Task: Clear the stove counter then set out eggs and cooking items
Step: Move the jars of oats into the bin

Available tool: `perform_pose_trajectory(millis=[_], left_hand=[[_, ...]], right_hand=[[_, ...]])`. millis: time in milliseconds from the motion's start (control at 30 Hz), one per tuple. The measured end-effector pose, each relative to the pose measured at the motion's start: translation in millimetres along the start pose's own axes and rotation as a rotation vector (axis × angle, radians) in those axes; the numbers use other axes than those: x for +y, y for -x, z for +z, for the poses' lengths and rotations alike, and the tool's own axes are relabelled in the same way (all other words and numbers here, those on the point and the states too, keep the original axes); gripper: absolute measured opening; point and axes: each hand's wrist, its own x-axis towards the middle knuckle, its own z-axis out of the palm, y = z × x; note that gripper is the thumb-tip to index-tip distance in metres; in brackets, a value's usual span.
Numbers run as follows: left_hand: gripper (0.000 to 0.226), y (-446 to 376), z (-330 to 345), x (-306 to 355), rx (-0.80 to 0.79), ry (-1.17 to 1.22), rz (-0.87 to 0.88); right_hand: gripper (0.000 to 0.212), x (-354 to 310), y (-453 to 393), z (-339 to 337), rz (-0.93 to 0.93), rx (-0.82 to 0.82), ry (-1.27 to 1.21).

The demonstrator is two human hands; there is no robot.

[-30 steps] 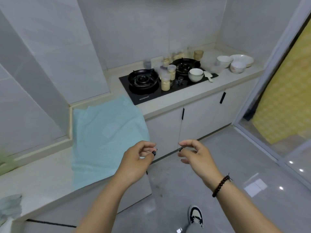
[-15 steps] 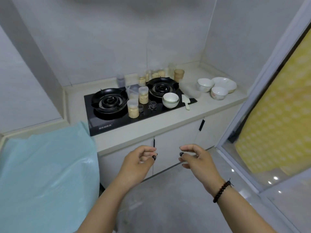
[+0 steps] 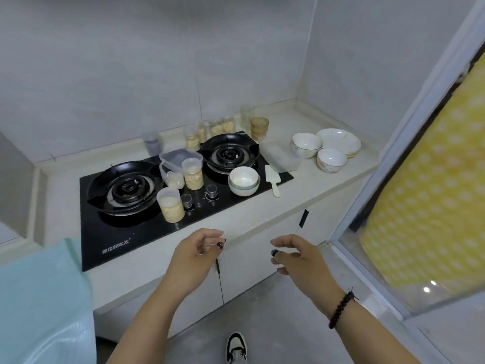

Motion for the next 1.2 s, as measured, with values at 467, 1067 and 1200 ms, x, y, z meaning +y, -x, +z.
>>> perform_pose_trajectory(millis=[467,1067,1200], left_hand=[[0.030,-173.0,-62.0,-1.5,0.403,-0.158,-0.027],[0.077,-236.2,-28.7,-28.1,0.759,-0.357,-0.645],[0.078,-235.2,-17.8,-31.9,0.833,-0.213,-0.590]], right_hand=[[0.019,-72.8,-181.6,37.1,-0.030,-0.199,0.109],[0.020,-107.0,-344.3,7.2,-0.055,-0.610,0.291],[0.019,-108.8,-363.0,5.7,-0.078,-0.682,0.326]])
